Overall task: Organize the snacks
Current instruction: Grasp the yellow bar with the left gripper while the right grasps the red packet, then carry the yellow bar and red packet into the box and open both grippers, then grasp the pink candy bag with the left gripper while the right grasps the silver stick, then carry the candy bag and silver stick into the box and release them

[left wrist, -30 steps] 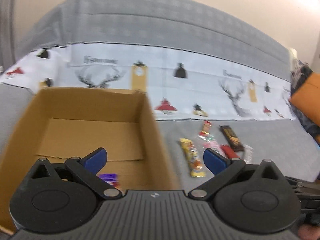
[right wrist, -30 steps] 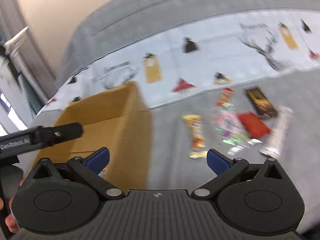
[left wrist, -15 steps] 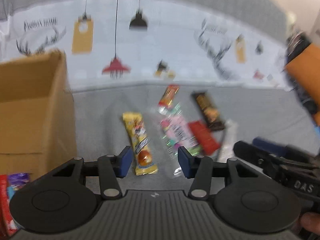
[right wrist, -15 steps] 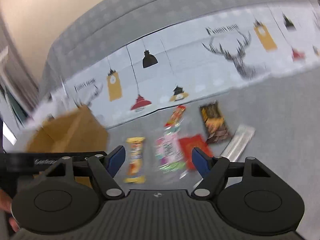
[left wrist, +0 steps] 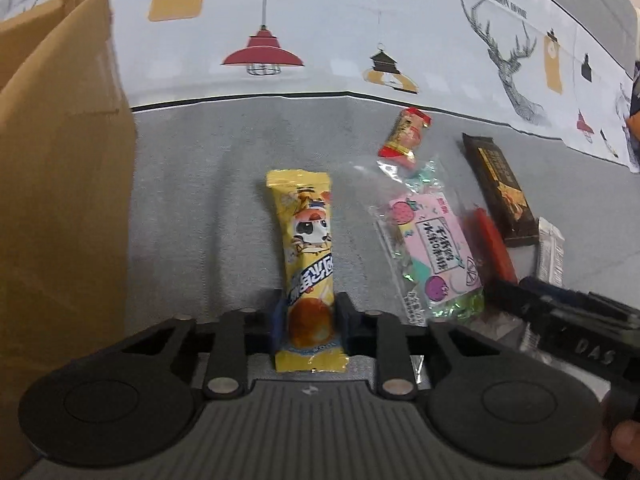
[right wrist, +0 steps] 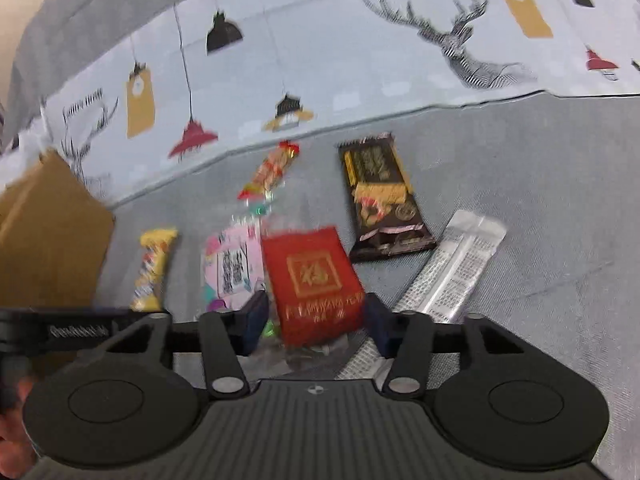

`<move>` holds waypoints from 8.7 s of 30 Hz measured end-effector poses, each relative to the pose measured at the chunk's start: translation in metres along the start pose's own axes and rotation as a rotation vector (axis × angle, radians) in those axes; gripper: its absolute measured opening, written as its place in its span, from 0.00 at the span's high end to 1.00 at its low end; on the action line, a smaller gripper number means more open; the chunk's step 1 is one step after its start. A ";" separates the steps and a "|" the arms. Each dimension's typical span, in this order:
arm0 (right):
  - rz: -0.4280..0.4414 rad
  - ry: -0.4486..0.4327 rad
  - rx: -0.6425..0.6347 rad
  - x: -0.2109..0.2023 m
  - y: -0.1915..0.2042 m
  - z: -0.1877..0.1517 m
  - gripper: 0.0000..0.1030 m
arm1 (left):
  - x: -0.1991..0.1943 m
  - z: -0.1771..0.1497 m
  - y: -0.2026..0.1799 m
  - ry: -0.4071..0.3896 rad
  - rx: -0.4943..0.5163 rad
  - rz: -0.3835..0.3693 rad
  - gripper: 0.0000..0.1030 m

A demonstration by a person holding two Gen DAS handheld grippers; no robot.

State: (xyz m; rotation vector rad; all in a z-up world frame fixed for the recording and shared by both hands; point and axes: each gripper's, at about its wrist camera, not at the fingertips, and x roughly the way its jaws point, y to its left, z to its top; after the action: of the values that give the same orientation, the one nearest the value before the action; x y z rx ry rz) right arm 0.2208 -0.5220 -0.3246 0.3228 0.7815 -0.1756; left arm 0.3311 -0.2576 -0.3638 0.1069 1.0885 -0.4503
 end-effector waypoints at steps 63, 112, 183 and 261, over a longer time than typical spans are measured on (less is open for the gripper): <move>0.218 -0.297 -0.076 -0.201 0.188 -0.037 0.94 | -0.299 -0.062 0.086 -0.589 -0.123 -0.321 0.74; 0.091 -0.085 -0.260 -0.081 0.315 -0.007 0.41 | -0.212 -0.045 0.203 -0.390 -0.184 0.060 0.00; -0.014 -0.229 0.060 -0.094 -0.033 -0.013 0.96 | -0.082 -0.007 -0.041 -0.089 -0.044 -0.159 0.91; 0.341 -0.122 -0.206 -0.155 0.264 -0.045 0.00 | -0.284 -0.078 0.165 -0.285 -0.110 0.102 0.00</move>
State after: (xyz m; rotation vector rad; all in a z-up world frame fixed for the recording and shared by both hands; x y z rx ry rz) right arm 0.1549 -0.2535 -0.1854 0.2436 0.6073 0.2036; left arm 0.2235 0.0007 -0.1744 0.0002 0.8213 -0.3028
